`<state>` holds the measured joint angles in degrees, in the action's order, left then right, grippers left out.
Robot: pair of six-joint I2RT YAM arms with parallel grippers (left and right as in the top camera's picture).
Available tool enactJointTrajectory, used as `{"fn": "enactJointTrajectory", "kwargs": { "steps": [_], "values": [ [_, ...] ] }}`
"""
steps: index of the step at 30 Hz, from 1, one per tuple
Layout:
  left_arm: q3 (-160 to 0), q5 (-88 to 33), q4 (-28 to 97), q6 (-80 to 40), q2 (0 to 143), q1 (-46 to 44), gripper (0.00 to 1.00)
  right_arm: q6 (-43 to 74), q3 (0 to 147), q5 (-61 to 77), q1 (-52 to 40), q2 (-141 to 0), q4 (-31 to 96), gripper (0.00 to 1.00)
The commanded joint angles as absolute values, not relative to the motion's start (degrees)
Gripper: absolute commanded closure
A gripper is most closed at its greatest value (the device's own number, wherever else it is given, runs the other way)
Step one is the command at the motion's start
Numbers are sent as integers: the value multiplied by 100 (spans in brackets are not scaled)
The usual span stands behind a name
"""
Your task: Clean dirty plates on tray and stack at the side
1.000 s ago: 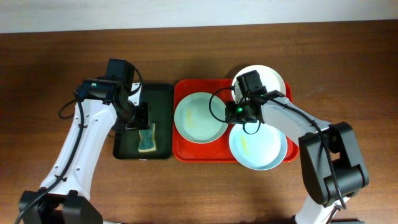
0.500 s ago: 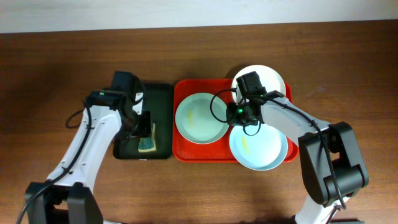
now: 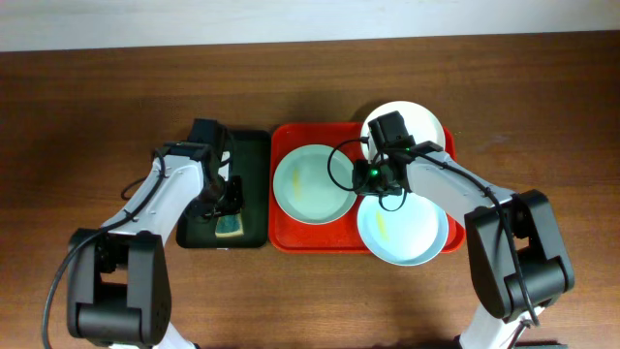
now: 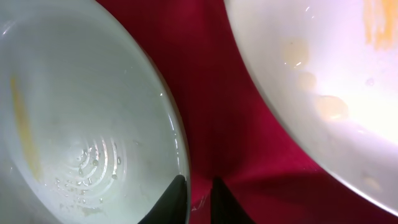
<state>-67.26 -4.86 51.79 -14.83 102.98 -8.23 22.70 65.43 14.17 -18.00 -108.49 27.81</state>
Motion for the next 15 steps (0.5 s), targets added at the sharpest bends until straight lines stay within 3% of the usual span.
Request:
{"fn": "enactJointTrajectory", "kwargs": {
  "steps": [1,15],
  "values": [
    [-6694,-274,5146,-1586,10370,-794,71,2300,6536,1302,-1837,-10814,2764,84],
    [-6657,-60,5076,-1581,10632,-825,68,2300,6536,1299,-1837,-10814,2764,80]
  ]
}}
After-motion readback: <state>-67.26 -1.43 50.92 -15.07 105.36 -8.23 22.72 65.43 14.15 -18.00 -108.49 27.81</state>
